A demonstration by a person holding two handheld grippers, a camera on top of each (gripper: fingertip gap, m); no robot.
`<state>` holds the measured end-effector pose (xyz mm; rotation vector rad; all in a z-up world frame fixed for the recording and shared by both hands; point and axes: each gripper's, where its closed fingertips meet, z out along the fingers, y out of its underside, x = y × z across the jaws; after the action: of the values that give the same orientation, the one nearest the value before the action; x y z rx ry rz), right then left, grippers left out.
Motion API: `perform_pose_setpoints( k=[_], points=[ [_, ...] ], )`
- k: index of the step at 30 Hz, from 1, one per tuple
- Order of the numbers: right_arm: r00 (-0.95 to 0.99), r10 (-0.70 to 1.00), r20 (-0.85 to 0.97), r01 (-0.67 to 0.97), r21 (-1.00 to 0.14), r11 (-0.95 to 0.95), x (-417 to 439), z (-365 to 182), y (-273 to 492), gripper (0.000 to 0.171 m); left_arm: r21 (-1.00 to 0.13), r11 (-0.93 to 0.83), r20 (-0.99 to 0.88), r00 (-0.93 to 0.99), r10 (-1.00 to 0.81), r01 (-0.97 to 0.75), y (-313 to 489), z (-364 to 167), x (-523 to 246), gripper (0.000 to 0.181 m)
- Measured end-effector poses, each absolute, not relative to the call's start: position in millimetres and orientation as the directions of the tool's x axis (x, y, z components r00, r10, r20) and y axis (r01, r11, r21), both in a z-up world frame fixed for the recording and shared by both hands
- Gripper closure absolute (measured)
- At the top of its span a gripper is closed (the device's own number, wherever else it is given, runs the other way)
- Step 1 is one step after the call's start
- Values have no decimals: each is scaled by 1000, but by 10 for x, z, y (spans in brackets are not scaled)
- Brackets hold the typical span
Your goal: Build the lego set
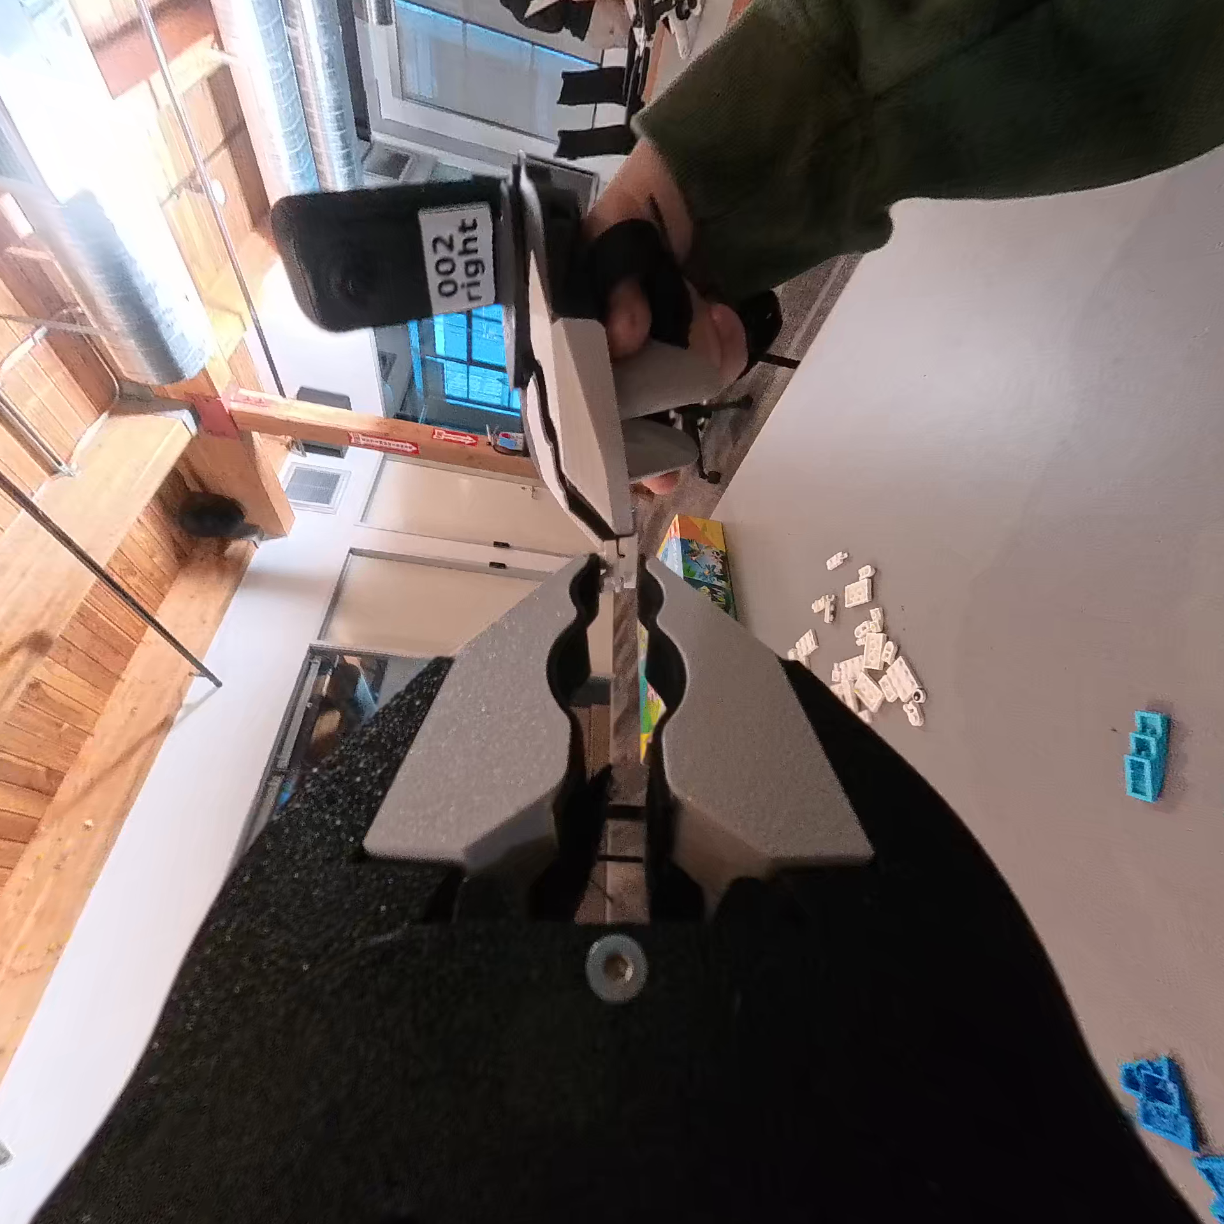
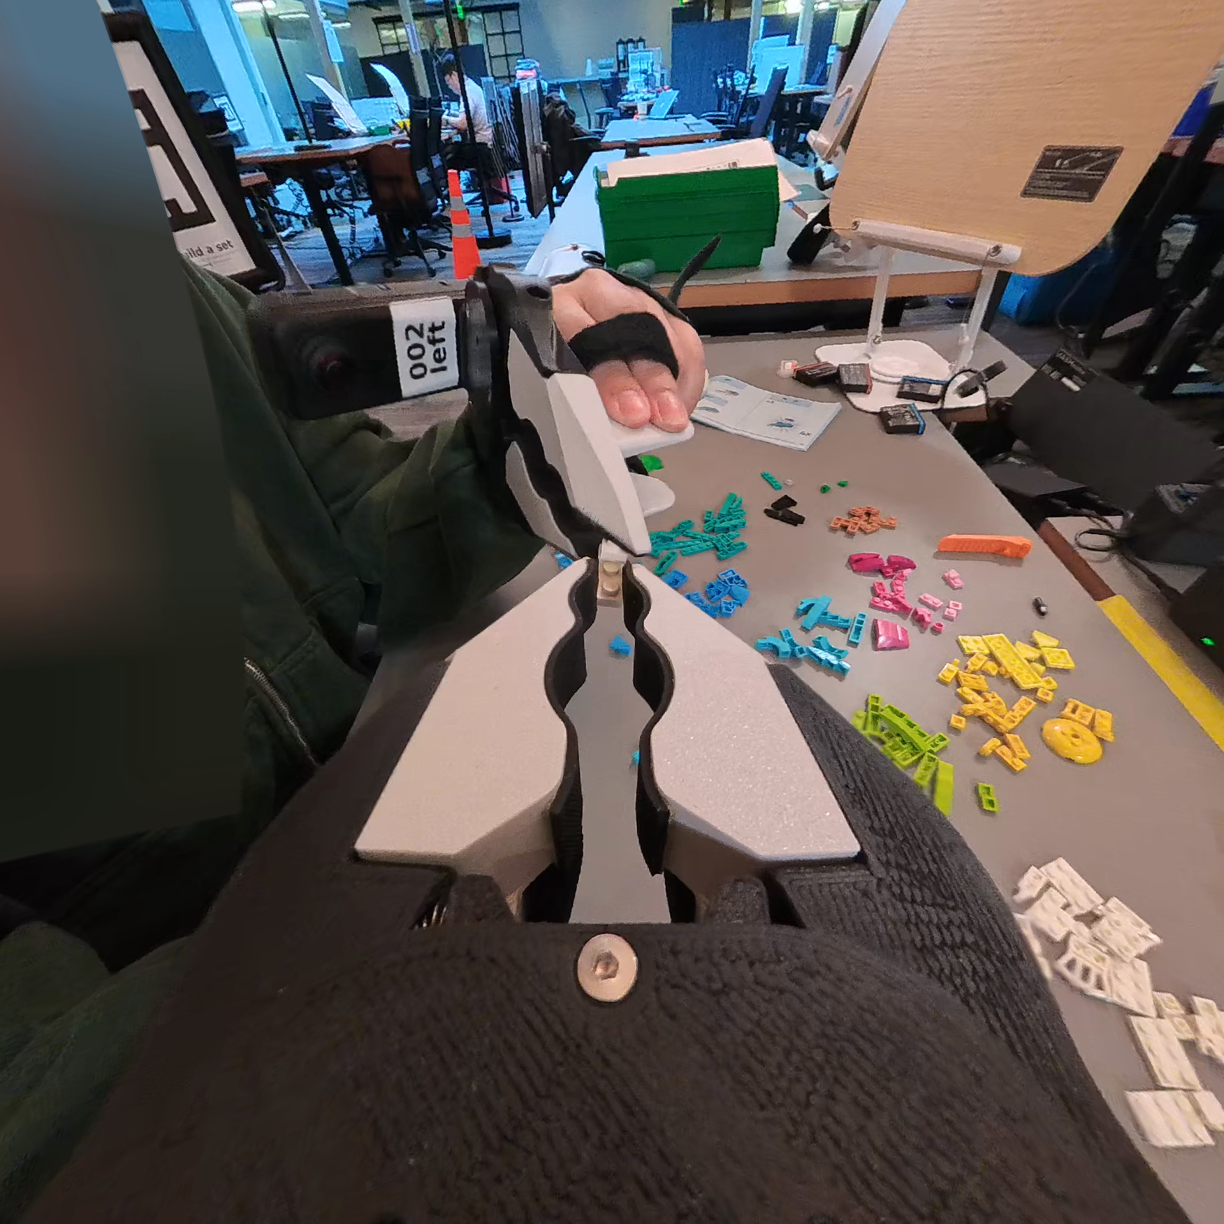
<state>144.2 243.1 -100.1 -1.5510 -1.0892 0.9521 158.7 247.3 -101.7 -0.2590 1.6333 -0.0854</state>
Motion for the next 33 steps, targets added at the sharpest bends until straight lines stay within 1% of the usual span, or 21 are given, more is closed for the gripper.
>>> perform_pose_setpoints(
  k=[1,3,5,7,9,10,12,14,17,22,25,33],
  points=[
    [300,953,-38,189,-977,-98,1445,-984,2439,166,-231,965,-970,-54,-239,-121,2483,-1002,1591,174],
    [332,942,50,172,-985,-9,1455,-879,2459,165,-298,946,-953,-14,-302,-128,2519,-923,1591,174],
    [375,911,173,171,-978,115,1469,-743,2455,152,-399,909,-916,21,-400,-123,2575,-838,1564,173],
    [443,823,354,245,-932,269,1499,-643,2482,141,-517,850,-856,23,-517,-98,2605,-781,1522,173],
    [451,728,516,343,-853,393,1474,-600,2450,142,-609,791,-792,1,-611,-59,2588,-741,1480,173],
    [439,710,551,368,-831,417,1442,-592,2420,143,-648,761,-761,-16,-648,-28,2556,-713,1459,173],
    [418,712,564,361,-822,440,1375,-560,2363,148,-718,696,-695,-71,-715,25,2476,-677,1417,173],
    [397,722,566,336,-822,460,1333,-543,2319,153,-758,649,-652,-115,-750,64,2407,-647,1375,173],
    [379,723,577,325,-815,480,1305,-549,2303,157,-796,599,-605,-162,-780,89,2345,-617,1334,173],
    [337,734,589,307,-806,506,1197,-550,2242,158,-801,593,-596,-185,-781,78,2320,-641,1333,173],
    [329,731,598,319,-799,510,1166,-565,2247,167,-797,600,-600,-197,-775,68,2308,-672,1342,173],
    [321,718,618,359,-780,512,1166,-604,2253,167,-792,607,-606,-206,-769,64,2298,-686,1339,173]
  ],
)
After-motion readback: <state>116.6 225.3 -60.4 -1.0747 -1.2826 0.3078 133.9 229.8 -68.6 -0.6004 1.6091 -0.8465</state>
